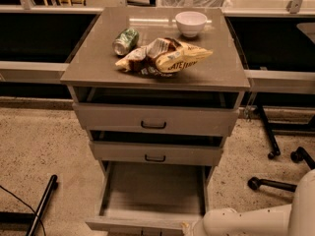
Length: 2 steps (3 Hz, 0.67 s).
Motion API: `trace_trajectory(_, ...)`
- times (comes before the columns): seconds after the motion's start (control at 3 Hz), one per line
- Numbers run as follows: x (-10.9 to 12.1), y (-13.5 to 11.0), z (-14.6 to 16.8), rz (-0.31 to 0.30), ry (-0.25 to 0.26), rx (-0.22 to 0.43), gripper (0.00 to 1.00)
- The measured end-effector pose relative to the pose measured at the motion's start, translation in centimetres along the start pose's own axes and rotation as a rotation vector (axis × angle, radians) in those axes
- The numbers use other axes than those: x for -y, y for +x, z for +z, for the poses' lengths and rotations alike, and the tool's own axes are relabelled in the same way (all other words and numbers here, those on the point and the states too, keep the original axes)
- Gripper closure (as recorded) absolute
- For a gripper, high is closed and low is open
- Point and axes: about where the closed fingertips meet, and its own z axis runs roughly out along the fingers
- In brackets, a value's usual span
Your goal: Close bottom drawer
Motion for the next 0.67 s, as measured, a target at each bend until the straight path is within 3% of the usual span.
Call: trace_trajectory(0.67,1.18,-0.62,0.68,-0.019,0.016,0.028,0.0)
